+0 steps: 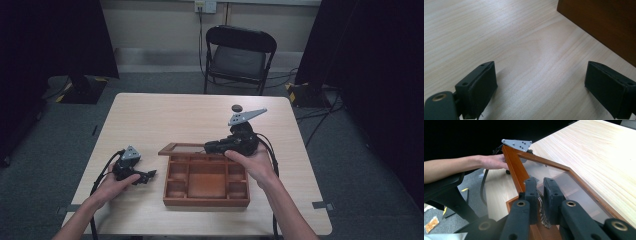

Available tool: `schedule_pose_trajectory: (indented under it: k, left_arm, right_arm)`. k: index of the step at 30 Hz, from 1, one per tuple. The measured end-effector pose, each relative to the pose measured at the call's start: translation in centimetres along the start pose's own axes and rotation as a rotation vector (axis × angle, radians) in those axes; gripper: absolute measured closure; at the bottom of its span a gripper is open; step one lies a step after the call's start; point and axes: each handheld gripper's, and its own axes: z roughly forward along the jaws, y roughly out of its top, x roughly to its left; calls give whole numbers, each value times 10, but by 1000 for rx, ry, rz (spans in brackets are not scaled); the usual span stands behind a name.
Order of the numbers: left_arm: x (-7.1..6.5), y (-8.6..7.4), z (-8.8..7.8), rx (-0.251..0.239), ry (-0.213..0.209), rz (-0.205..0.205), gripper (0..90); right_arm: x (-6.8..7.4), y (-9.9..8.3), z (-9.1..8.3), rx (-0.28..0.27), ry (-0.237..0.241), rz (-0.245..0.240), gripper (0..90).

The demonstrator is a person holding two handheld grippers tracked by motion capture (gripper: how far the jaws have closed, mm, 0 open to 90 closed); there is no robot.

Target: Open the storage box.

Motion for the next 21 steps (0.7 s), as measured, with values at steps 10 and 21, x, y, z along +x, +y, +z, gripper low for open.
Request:
schedule_pose_trajectory:
  k: [10, 21]
  left_arm:
    - [0, 0, 0, 0, 0, -2, 96]
    - [0, 0, 0, 0, 0, -2, 96]
  right_arm:
    - [-2, 3, 0, 1, -5, 9, 826]
    - [-5, 9, -1, 2, -5, 20, 826]
